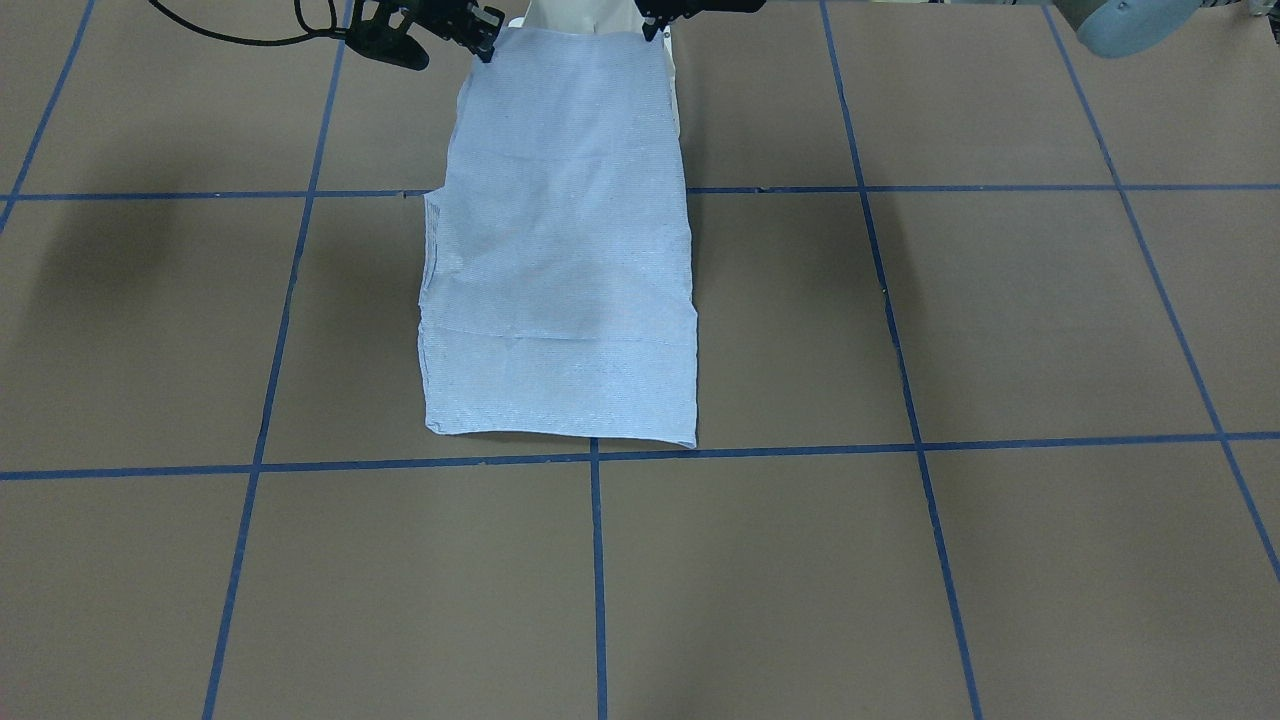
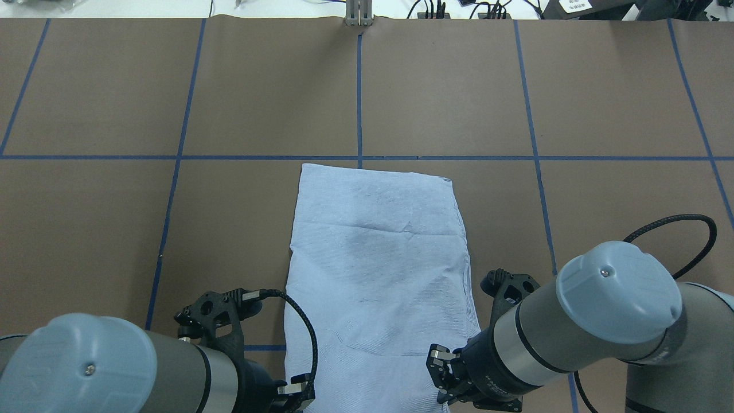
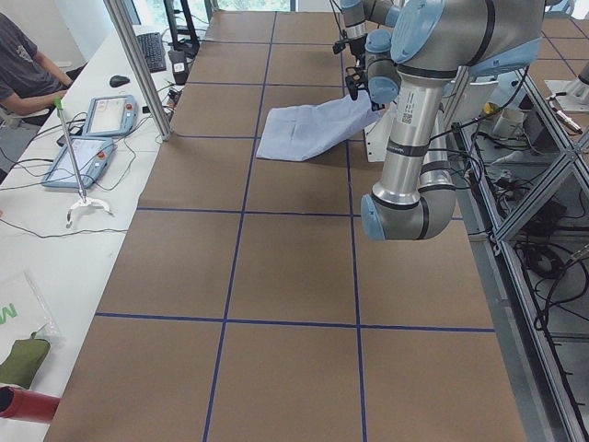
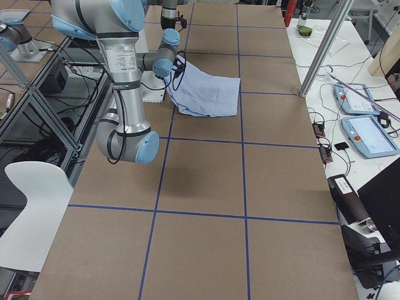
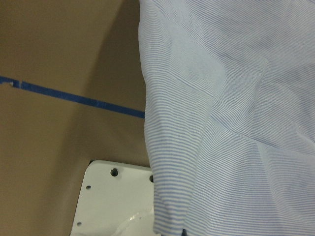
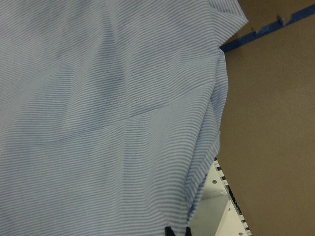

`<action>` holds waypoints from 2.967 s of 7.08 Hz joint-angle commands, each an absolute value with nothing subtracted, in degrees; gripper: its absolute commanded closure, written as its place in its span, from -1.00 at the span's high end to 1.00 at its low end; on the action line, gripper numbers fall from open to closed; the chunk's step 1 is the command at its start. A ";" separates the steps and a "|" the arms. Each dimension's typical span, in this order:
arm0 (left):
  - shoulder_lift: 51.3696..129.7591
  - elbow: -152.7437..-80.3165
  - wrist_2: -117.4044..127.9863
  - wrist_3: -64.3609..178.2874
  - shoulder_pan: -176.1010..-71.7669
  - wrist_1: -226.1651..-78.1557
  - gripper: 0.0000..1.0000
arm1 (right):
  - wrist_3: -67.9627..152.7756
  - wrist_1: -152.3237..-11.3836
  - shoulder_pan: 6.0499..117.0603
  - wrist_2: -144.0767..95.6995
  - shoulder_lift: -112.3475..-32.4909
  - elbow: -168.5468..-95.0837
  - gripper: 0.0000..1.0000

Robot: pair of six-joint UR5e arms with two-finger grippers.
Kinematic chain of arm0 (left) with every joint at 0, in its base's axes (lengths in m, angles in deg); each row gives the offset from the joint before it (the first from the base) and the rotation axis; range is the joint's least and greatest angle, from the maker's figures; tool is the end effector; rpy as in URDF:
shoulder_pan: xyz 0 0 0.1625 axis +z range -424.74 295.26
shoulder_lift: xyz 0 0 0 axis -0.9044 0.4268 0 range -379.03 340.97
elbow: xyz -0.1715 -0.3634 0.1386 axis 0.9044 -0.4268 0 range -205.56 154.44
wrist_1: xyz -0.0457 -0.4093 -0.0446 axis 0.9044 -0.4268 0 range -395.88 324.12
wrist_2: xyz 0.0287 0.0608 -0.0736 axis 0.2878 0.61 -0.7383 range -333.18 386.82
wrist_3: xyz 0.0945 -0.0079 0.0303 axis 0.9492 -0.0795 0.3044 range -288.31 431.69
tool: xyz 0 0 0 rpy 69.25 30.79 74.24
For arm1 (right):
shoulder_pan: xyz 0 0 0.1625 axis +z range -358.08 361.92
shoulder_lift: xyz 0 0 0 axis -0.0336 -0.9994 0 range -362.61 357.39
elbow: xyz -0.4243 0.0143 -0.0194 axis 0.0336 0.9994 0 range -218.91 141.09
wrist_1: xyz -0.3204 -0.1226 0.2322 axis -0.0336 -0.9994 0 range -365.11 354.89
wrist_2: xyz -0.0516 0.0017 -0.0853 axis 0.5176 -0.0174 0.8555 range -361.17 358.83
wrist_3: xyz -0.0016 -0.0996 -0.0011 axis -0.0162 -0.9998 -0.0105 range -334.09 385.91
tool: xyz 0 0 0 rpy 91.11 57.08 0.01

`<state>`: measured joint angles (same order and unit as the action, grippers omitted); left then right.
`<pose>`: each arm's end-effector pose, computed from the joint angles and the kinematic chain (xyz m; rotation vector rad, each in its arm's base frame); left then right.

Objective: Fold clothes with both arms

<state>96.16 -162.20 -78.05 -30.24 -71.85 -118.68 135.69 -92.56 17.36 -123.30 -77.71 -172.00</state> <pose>0.4162 -0.1606 0.1257 -0.2784 1.1106 -0.1489 -0.4025 -0.1945 0.1952 -0.5453 -1.0064 0.2503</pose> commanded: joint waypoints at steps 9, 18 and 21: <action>99.53 -144.79 -80.67 -21.47 -89.34 -128.47 -1.00 | 130.32 -92.73 33.63 -125.54 -69.76 -158.72 -1.00; 99.71 -128.58 -80.84 -19.01 -95.76 -145.56 -1.00 | 121.36 -92.21 39.54 -124.39 -55.88 -135.69 -1.00; 99.71 -125.34 -80.84 -19.01 -96.55 -148.10 -1.00 | 118.99 -89.07 41.03 -124.39 -54.91 -130.52 -1.00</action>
<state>99.70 -127.16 -80.84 -18.95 -96.16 -146.31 119.69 -91.40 40.46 -124.39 -55.37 -133.40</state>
